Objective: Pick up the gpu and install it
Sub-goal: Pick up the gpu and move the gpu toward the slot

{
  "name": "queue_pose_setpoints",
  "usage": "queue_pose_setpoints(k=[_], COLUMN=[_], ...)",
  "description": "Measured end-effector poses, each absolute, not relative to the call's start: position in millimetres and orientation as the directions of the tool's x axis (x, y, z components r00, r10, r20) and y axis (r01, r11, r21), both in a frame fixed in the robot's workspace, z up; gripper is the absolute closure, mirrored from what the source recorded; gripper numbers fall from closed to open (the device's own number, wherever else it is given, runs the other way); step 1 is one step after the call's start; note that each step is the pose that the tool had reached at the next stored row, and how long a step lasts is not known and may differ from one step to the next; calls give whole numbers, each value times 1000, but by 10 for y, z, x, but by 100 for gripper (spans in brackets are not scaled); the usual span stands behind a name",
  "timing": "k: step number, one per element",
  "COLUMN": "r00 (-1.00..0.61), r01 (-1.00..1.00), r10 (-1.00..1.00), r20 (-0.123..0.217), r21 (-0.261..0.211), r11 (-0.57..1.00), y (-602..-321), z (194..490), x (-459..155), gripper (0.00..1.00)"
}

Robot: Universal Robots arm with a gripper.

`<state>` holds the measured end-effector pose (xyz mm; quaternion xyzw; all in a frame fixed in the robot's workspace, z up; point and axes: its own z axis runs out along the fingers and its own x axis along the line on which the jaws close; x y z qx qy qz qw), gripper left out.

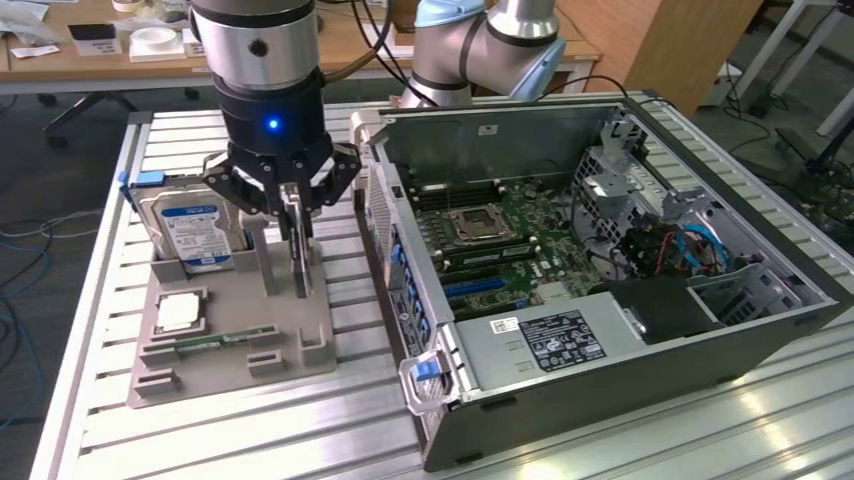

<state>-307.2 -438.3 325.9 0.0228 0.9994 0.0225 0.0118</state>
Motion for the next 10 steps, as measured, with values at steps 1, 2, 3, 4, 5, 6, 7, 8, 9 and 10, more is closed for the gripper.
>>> queue_pose_setpoints(k=[1, 2, 3, 4, 5, 6, 7, 8, 9, 10], r00=[-999, -999, -999, -999, -999, -999, -999, -999, -999, -999], r01=[45, 45, 45, 45, 45, 45, 45, 45, 45, 45], r10=[46, 46, 46, 46, 46, 46, 46, 46, 46, 46], r20=[-23, -23, -23, -23, -22, -22, -22, -22, -22, -23], r21=[45, 45, 45, 46, 45, 45, 45, 45, 45, 45], r11=[998, 998, 998, 998, 998, 998, 998, 998, 998, 998], y=[-4383, -4383, -4383, -4383, -4383, -4383, -4383, -4383, -4383, -4383], z=[3259, 3259, 3259, 3259, 3265, 3275, 3285, 3298, 3315, 3334], x=[-3072, -3072, -3072, -3072, -3072, -3072, -3072, -3072, -3072, -3071], gripper=[73, 73, 73, 73, 73, 73, 73, 73, 73, 73])
